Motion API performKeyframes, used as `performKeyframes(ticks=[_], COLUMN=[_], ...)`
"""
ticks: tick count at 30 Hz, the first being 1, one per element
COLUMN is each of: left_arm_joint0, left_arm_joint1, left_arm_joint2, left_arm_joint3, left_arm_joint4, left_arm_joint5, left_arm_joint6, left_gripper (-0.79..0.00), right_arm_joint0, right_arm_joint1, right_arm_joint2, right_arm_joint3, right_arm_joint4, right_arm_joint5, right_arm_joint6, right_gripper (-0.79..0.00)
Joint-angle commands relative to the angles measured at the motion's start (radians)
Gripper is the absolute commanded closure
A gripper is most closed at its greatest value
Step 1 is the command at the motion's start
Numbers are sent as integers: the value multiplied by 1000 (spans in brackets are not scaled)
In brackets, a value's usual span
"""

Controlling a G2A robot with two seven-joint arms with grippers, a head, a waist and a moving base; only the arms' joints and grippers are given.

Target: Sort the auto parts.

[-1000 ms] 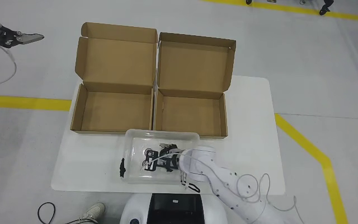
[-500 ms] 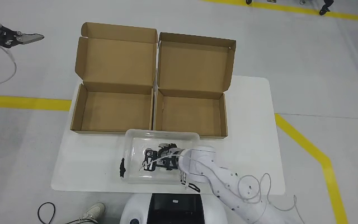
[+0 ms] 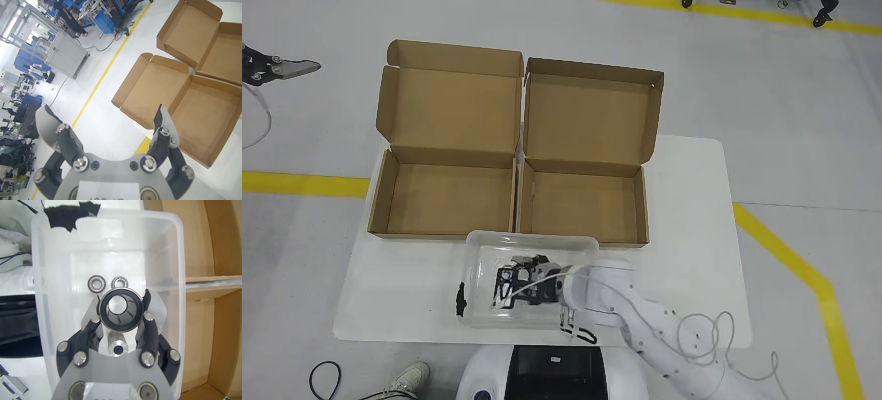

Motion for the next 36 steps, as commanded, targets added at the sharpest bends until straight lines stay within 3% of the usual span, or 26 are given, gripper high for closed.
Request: performKeyframes(ticks=[1, 13, 24, 36], left_arm_joint0=[0, 0, 0, 0], left_arm_joint1=[0, 0, 0, 0], left_arm_joint2=[0, 0, 0, 0], left_arm_joint3=[0, 0, 0, 0], left_arm_joint4=[0, 0, 0, 0], left_arm_joint5=[0, 0, 0, 0], left_arm_joint6=[0, 0, 0, 0], left_gripper=[-785, -785, -785, -785], right_arm_joint0=[-4, -10, 57, 114], right_arm_joint1=[3, 24, 30, 31], right_arm_joint2=[13, 105, 203, 277], right_arm_joint3=[-10, -103, -199, -184], right_arm_joint4=[18, 146, 325, 507], right_arm_joint5=[-10, -66, -85, -89], right_arm_joint6=[-33, -200, -310, -467], right_gripper=[0, 0, 0, 0])
